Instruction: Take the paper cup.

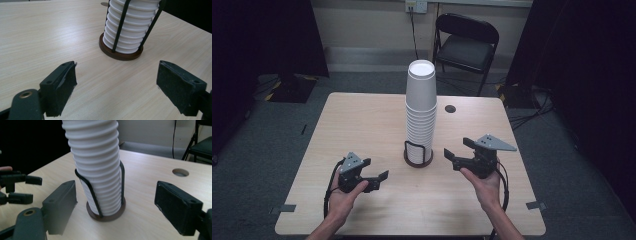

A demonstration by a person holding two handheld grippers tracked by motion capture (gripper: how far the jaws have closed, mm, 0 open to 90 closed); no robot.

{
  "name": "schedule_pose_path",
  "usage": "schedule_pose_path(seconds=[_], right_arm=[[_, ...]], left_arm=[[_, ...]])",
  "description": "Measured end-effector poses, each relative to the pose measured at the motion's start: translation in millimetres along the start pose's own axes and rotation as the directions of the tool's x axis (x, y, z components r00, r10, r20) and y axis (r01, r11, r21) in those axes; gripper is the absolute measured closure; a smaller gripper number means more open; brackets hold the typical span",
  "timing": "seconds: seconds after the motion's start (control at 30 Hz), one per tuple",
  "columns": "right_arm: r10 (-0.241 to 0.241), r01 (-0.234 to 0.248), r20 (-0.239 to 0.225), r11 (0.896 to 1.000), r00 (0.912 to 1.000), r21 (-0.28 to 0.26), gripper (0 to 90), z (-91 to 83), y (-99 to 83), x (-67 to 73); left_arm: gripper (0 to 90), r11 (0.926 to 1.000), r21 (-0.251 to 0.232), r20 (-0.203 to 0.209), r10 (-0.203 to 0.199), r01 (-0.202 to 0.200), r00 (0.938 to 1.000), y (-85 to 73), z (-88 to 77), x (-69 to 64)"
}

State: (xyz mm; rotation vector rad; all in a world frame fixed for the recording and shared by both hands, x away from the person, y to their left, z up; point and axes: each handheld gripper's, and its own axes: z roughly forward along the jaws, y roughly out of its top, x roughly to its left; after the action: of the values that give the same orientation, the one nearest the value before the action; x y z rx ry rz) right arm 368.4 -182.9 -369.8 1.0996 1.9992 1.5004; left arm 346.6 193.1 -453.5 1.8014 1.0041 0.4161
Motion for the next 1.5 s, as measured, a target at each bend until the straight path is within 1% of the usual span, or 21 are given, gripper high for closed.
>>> schedule_pose_path(seconds=[0.07,0.1,0.13,0.27,0.33,0.4,0.43,0.5,0.67,0.7,0.73,0.77,0.93,1.0,1.17,1.2,1.27,1.3,1.37,1.4,1.5], right_arm=[[-0.004,0.004,-0.005,1.000,1.0000,-0.007,15.3,0.9,7.1,1.2],[-0.004,0.004,-0.005,1.000,1.0000,-0.007,15.3,0.9,7.1,1.2],[-0.015,0.015,-0.015,1.000,0.9998,-0.022,15.3,1.5,15.2,2.1],[-0.016,0.015,-0.028,0.998,0.9995,-0.056,15.2,3.6,29.9,3.2],[-0.018,0.015,-0.045,0.997,0.9988,-0.070,14.6,5.9,35.8,5.0],[-0.021,0.017,-0.049,0.997,0.9986,-0.071,14.3,7.1,38.7,6.3],[-0.026,0.021,-0.064,0.997,0.9976,-0.080,13.9,10.1,45.2,9.1],[-0.034,0.027,-0.073,0.996,0.9967,-0.088,13.8,12.4,51.5,11.1],[-0.035,0.026,-0.079,0.993,0.9963,-0.113,13.8,14.2,62.8,13.6],[-0.043,0.033,-0.086,0.992,0.9954,-0.118,13.8,15.6,69.7,15.2],[-0.043,0.033,-0.086,0.992,0.9954,-0.118,13.8,15.6,69.7,15.2],[-0.051,0.039,-0.090,0.991,0.9947,-0.129,13.8,17.0,75.2,17.4],[-0.062,0.046,-0.103,0.988,0.9927,-0.150,13.5,20.3,89.5,18.6],[-0.064,0.044,-0.120,0.986,0.9907,-0.159,13.5,21.1,95.5,18.8],[-0.075,0.052,-0.123,0.982,0.9896,-0.182,13.5,21.8,106.0,20.7],[-0.084,0.059,-0.126,0.979,0.9885,-0.193,13.5,22.7,111.2,22.5],[-0.086,0.061,-0.123,0.979,0.9887,-0.194,13.5,23.1,112.9,23.1],[-0.097,0.070,-0.124,0.977,0.9875,-0.201,13.3,24.9,118.0,24.5],[-0.098,0.072,-0.123,0.977,0.9876,-0.201,13.2,25.7,119.9,24.6],[-0.103,0.074,-0.135,0.976,0.9854,-0.205,12.8,28.5,125.3,25.0],[-0.107,0.076,-0.141,0.975,0.9841,-0.211,12.8,31.5,129.1,25.3]], left_arm=[[16.0,1.0000,0.001,-0.001,-0.002,0.002,1.0000,0.1,0.3,0.1],[16.0,1.0000,0.001,-0.001,-0.002,0.002,1.0000,0.1,0.3,0.1],[16.0,1.0000,0.000,-0.001,-0.004,0.004,1.0000,0.3,0.8,0.1],[16.0,1.0000,0.004,-0.001,-0.001,0.001,1.0000,-0.2,1.7,1.0],[16.0,1.0000,0.004,-0.003,-0.001,0.001,1.0000,0.0,1.5,1.2],[16.0,1.0000,0.004,-0.002,-0.003,0.003,1.0000,-0.2,1.6,1.3],[16.0,1.0000,0.004,-0.003,-0.005,0.005,1.0000,-0.5,1.5,1.5],[16.0,1.0000,0.004,-0.003,-0.005,0.005,1.0000,-0.5,0.9,1.1],[16.0,1.0000,0.002,-0.001,-0.005,0.005,1.0000,-0.5,0.5,0.8],[16.0,1.0000,0.003,-0.002,0.000,0.000,1.0000,0.0,1.2,1.1],[16.0,1.0000,0.003,-0.002,0.000,0.000,1.0000,0.0,1.2,1.1],[16.1,1.0000,0.003,-0.002,-0.001,0.001,1.0000,0.1,1.7,0.9],[16.1,1.0000,0.002,-0.002,0.000,0.000,1.0000,0.1,1.5,0.8],[16.1,1.0000,0.002,-0.003,-0.002,0.002,1.0000,0.1,1.8,1.3],[16.1,1.0000,0.003,-0.004,0.001,-0.001,1.0000,-0.2,2.1,1.3],[16.1,1.0000,0.001,-0.003,0.007,-0.007,1.0000,-0.1,1.2,0.6],[16.2,0.9999,-0.001,-0.005,0.013,-0.013,0.9999,-0.2,0.8,0.1],[16.6,0.9995,-0.008,-0.004,0.030,-0.030,0.9995,0.0,-0.1,-0.8],[17.1,0.9995,-0.011,-0.004,0.031,-0.031,0.9995,0.4,-0.4,-1.1],[17.1,0.9996,-0.014,-0.001,0.025,-0.025,0.9997,0.4,-0.3,-1.6],[17.1,0.9997,-0.015,0.001,0.021,-0.021,0.9998,0.7,0.4,-2.1]])
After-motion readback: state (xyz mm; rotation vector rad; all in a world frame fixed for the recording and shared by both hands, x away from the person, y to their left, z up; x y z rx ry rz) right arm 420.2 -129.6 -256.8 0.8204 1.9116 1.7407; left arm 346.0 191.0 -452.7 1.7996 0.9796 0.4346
